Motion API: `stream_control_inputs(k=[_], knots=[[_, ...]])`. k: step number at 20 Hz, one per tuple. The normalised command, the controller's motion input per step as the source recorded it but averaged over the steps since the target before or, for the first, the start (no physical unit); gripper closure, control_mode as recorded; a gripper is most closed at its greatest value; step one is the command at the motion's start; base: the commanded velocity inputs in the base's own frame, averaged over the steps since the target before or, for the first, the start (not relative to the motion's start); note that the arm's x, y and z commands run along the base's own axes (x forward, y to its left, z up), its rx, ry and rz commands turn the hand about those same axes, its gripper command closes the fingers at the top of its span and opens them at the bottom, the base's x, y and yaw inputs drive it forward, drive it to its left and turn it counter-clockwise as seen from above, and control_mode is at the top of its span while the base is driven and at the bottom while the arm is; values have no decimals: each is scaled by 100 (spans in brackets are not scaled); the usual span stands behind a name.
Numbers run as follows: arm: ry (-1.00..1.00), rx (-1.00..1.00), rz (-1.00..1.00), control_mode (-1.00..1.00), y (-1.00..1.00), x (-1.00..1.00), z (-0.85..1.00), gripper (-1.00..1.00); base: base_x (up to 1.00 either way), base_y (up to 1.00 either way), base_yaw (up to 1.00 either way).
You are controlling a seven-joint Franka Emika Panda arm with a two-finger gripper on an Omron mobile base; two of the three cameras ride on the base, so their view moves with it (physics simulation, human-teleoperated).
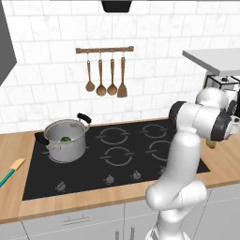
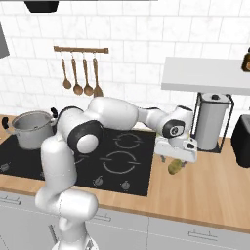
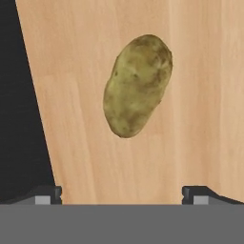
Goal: Put the avocado and potato in the pot. Retrieve the spatula and lightly stir the vegetables in the pot.
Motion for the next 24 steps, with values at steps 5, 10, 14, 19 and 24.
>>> stream_control_inputs(k=[5, 10, 14, 19, 24], knots=[[0, 6, 0, -100, -14, 30, -20, -100, 0, 0, 0], [0, 4, -2, -100, -9, 29, -18, -100, 0, 0, 0], [0, 0, -8, -100, 0, 18, -34, -100, 0, 0, 0], [0, 0, -11, -100, 2, 9, -30, -100, 0, 0, 0], [1, 0, -11, -100, 2, 23, -28, -100, 0, 0, 0]])
